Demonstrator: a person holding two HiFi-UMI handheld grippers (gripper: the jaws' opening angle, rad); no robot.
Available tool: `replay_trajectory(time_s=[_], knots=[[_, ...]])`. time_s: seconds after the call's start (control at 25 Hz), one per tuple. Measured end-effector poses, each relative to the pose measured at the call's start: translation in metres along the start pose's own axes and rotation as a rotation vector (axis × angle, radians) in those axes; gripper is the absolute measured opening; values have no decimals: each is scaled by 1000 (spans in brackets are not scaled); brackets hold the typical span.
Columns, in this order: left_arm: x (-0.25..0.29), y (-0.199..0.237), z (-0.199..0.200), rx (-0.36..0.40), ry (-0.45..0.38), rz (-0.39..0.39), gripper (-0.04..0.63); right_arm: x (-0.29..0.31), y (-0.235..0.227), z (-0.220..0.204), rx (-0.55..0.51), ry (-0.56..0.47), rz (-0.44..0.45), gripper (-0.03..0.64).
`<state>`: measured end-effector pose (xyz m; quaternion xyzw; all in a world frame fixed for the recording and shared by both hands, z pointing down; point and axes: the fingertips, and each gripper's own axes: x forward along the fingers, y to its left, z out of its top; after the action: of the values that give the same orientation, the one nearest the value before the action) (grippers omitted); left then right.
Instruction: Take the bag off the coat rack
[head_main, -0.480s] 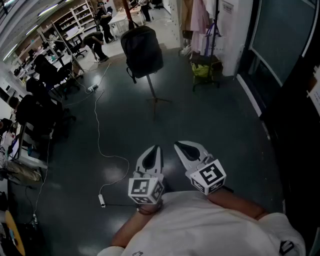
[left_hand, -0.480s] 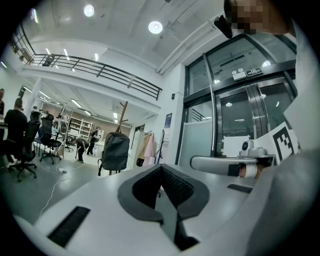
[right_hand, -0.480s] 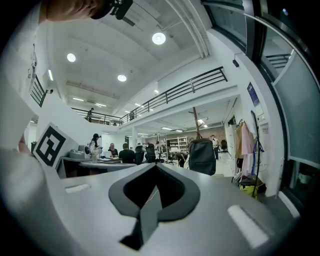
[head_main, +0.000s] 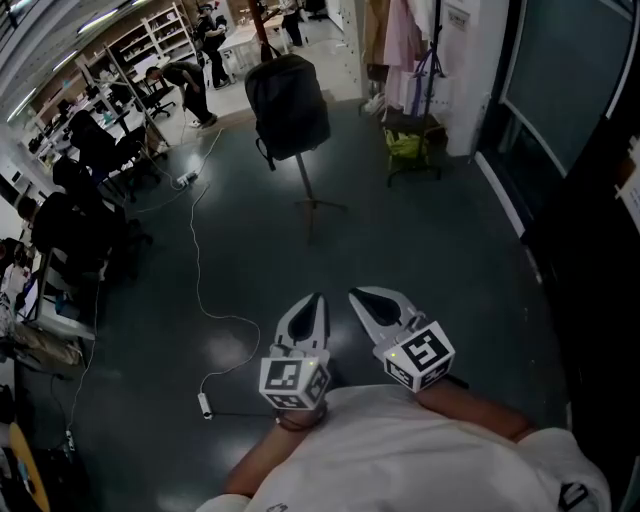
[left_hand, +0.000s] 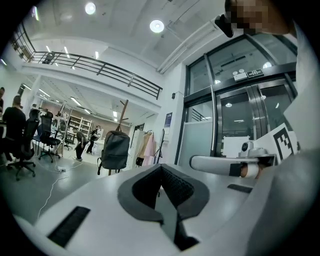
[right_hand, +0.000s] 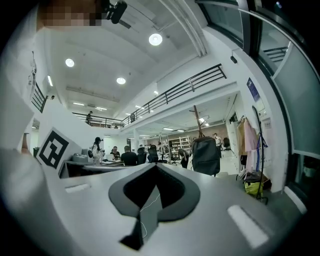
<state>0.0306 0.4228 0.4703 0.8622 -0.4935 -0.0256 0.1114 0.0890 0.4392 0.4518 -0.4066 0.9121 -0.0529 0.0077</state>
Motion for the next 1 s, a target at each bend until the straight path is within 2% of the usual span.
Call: replay_trajectory(time_s=[0.24, 0.4, 0.88, 1.0], knots=[[14, 30, 3, -4, 1, -3, 6, 33, -2, -4, 5, 2, 6, 3], [30, 65, 8, -2, 10, -6, 6, 72, -7, -6, 1, 8, 9, 3], [84, 174, 60, 14, 25, -59, 6, 201, -19, 22, 1, 8, -41, 3], [89, 197, 70, 19, 27, -68, 6, 227, -18, 23, 28, 14, -49, 3]])
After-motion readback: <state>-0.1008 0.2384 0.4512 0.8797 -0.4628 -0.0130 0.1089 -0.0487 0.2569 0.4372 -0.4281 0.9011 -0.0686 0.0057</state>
